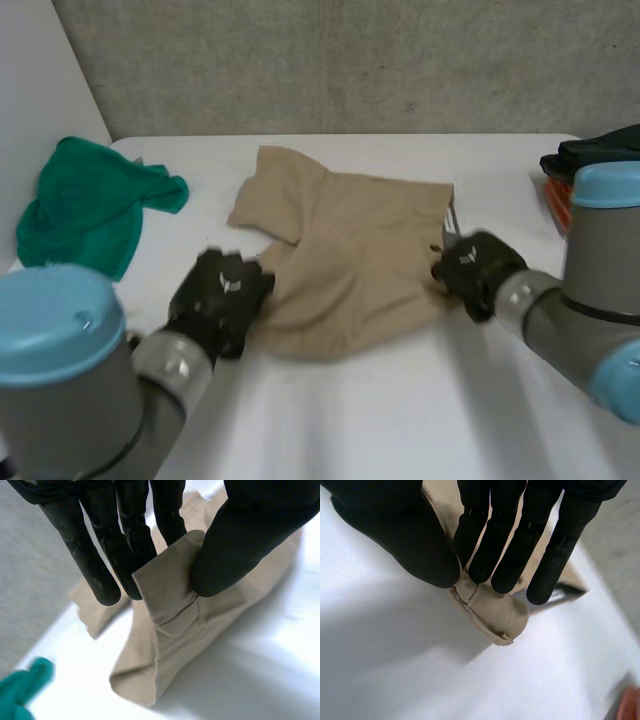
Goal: Fold the laundry.
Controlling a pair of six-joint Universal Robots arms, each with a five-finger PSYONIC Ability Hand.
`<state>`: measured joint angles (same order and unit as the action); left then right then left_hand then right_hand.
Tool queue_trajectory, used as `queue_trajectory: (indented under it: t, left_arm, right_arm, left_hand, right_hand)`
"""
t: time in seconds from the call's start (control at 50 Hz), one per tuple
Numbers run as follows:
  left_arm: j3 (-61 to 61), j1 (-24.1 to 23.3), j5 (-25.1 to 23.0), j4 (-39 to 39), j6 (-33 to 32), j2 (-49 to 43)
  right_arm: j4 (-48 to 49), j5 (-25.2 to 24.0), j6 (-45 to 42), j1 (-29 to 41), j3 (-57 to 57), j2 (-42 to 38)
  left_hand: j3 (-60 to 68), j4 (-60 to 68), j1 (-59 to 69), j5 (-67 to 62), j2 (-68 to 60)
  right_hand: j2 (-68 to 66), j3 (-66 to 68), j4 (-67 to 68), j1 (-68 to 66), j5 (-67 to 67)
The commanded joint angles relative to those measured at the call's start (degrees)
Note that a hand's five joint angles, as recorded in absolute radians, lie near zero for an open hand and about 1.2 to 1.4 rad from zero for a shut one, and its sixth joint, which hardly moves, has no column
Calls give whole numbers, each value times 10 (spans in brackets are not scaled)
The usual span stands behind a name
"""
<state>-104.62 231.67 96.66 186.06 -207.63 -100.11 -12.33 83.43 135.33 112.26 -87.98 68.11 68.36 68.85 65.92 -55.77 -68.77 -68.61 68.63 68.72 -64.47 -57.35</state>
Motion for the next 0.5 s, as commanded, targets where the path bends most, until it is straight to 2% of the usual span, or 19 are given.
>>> queue_trajectory:
  t: [0.02, 0.08, 0.2, 0.24, 0.32, 0.4, 0.5]
  left_arm:
    - [-49, -72, -3, -175, 27, 82]
    - [-50, -102, -7, -233, 54, 109]
    - [-31, -105, -4, -231, 57, 106]
    - [-10, -103, -3, -202, 57, 88]
    - [35, -89, -1, -129, 56, 24]
    - [94, -48, 0, -44, 43, -52]
    - [189, -21, 5, 34, -4, -153]
  right_arm:
    - [-164, -2, -138, -41, -126, 124]
    - [-176, -9, -168, -62, -175, 176]
    - [-159, -27, -165, -69, -197, 196]
    - [-124, -49, -150, -69, -187, 196]
    - [-33, -61, -96, -67, -159, 177]
    - [48, -53, -58, -62, -122, 107]
    - [128, -20, -50, -60, -66, 34]
  left_hand:
    - [116, 112, 141, -142, -112]
    - [116, 112, 141, -142, -112]
    - [116, 112, 141, -142, -112]
    - [116, 112, 141, -142, -112]
    - [116, 112, 141, -142, -112]
    - [116, 112, 141, -142, -112]
    - [116, 112, 141, -142, -112]
  right_hand:
    - [-114, 114, 113, -155, -126]
    - [-114, 114, 113, -155, -126]
    - [-114, 114, 113, -155, -126]
    - [-114, 114, 113, -155, -126]
    - [-114, 114, 113, -155, -126]
    - [-114, 114, 113, -155, -126]
    - [-114, 114, 113, -155, -126]
